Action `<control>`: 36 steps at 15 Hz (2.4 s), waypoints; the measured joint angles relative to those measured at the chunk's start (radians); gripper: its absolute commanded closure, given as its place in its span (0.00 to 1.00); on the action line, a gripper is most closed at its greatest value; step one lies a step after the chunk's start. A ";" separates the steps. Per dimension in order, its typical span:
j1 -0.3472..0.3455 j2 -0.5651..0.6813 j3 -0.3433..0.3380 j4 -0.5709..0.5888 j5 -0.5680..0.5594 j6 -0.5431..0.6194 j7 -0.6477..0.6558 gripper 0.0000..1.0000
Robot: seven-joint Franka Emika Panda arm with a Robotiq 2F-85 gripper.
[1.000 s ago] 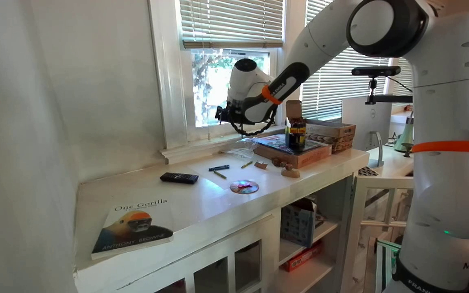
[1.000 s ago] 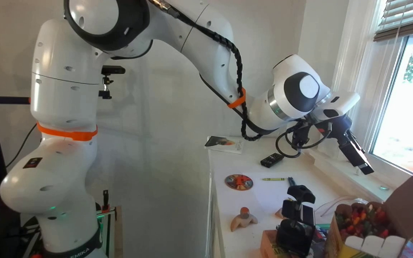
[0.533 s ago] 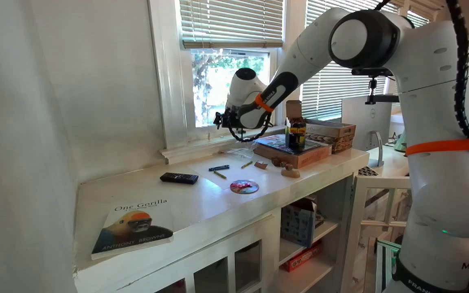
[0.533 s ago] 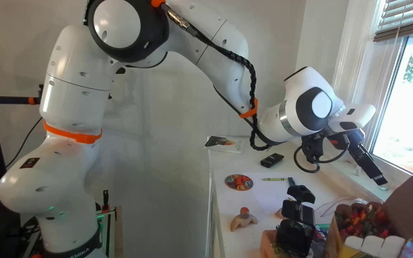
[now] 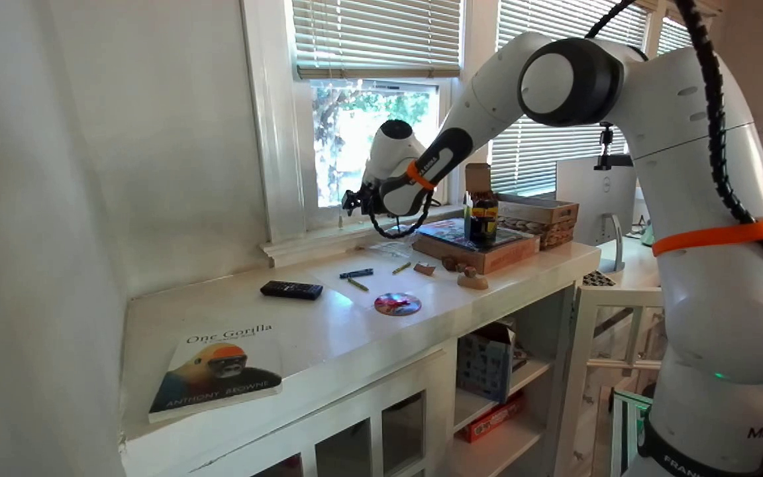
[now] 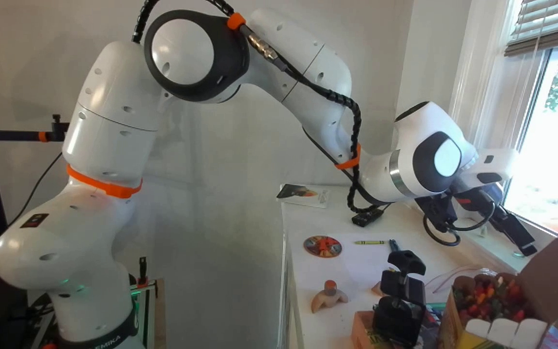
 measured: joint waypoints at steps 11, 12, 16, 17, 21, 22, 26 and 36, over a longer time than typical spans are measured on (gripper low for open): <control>-0.061 0.073 0.060 0.077 0.006 0.001 -0.118 0.10; -0.065 0.076 0.065 0.078 0.006 0.001 -0.123 0.09; -0.078 0.083 0.079 0.079 0.006 0.001 -0.136 0.20; -0.081 0.085 0.083 0.079 0.006 0.000 -0.141 0.22; -0.095 0.090 0.104 0.080 0.007 0.000 -0.162 0.29; -0.098 0.090 0.108 0.080 0.007 0.000 -0.165 0.33; -0.106 0.090 0.118 0.082 0.007 0.000 -0.171 0.35; -0.142 0.108 0.144 0.108 0.010 0.000 -0.180 0.84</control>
